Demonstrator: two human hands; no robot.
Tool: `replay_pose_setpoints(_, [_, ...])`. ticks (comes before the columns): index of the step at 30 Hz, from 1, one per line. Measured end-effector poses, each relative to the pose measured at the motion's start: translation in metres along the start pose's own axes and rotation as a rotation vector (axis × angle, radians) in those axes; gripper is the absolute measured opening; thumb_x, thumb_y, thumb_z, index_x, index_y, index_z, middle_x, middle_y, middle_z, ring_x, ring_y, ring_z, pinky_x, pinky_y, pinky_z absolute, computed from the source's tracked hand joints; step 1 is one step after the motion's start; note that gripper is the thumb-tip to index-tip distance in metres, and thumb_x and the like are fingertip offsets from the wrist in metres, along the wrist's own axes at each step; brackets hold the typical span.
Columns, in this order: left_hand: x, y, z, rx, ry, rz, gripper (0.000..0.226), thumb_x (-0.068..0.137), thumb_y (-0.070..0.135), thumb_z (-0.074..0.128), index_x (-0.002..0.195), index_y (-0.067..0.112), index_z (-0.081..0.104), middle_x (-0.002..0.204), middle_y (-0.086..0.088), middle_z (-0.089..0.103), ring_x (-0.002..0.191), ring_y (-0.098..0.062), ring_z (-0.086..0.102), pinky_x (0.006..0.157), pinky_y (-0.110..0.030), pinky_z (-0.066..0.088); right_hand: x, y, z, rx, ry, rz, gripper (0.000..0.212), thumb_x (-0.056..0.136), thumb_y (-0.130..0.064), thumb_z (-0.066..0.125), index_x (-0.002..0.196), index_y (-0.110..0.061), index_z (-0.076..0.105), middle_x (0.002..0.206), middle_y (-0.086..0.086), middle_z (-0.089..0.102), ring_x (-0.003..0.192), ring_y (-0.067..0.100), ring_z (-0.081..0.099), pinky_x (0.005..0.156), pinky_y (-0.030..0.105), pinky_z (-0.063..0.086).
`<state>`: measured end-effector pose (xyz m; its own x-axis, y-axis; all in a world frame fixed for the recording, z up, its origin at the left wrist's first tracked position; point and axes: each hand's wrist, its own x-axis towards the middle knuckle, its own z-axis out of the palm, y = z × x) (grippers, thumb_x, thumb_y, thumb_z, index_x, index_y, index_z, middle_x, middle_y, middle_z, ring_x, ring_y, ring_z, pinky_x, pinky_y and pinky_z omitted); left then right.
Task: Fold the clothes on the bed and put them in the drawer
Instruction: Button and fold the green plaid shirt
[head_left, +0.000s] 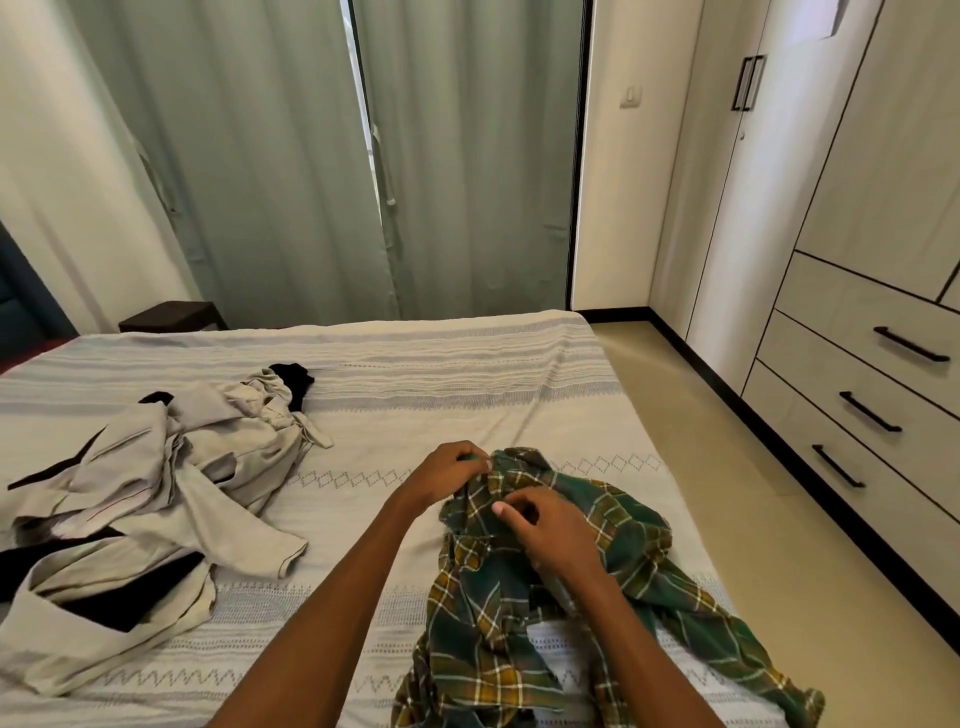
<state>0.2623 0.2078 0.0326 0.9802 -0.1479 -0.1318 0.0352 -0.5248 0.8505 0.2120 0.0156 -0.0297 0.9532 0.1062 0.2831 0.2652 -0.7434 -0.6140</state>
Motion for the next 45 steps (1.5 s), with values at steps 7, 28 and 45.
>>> replay_pose_setpoints(7, [-0.002, -0.038, 0.002, -0.176, 0.171, -0.131, 0.025, 0.101, 0.027, 0.049, 0.1, 0.014, 0.071, 0.096, -0.013, 0.072, 0.047, -0.015, 0.048, 0.043, -0.024, 0.035, 0.026, 0.05, -0.045, 0.128, 0.204, 0.281, 0.025, 0.101, -0.046, 0.051, 0.105, -0.029, 0.069, 0.095, -0.007, 0.072, 0.075, 0.009, 0.063, 0.068, 0.028, 0.052])
replay_pose_setpoints(28, [-0.039, -0.039, 0.072, 1.056, 0.049, 0.379, 0.049, 0.091, 0.056, 0.046, 0.128, 0.026, 0.058, 0.134, -0.001, 0.051, 0.122, -0.027, 0.04, 0.102, -0.042, 0.031, -0.001, 0.056, -0.034, -0.218, -0.212, 0.052, 0.016, 0.1, -0.04, 0.046, 0.113, -0.031, 0.048, 0.09, -0.003, 0.067, 0.078, 0.021, 0.065, 0.068, 0.038, 0.057])
replay_pose_setpoints(45, [-0.04, 0.212, -0.098, 0.549, 0.362, 0.204, 0.074, 0.074, 0.074, 0.034, 0.089, 0.012, 0.071, 0.097, -0.018, 0.069, 0.086, -0.032, 0.062, 0.083, -0.038, 0.052, 0.068, -0.081, -0.238, 0.302, -0.598, 0.012, 0.051, 0.079, -0.042, 0.081, 0.123, -0.021, 0.065, 0.118, 0.003, 0.072, 0.109, 0.023, 0.069, 0.101, 0.041, 0.053])
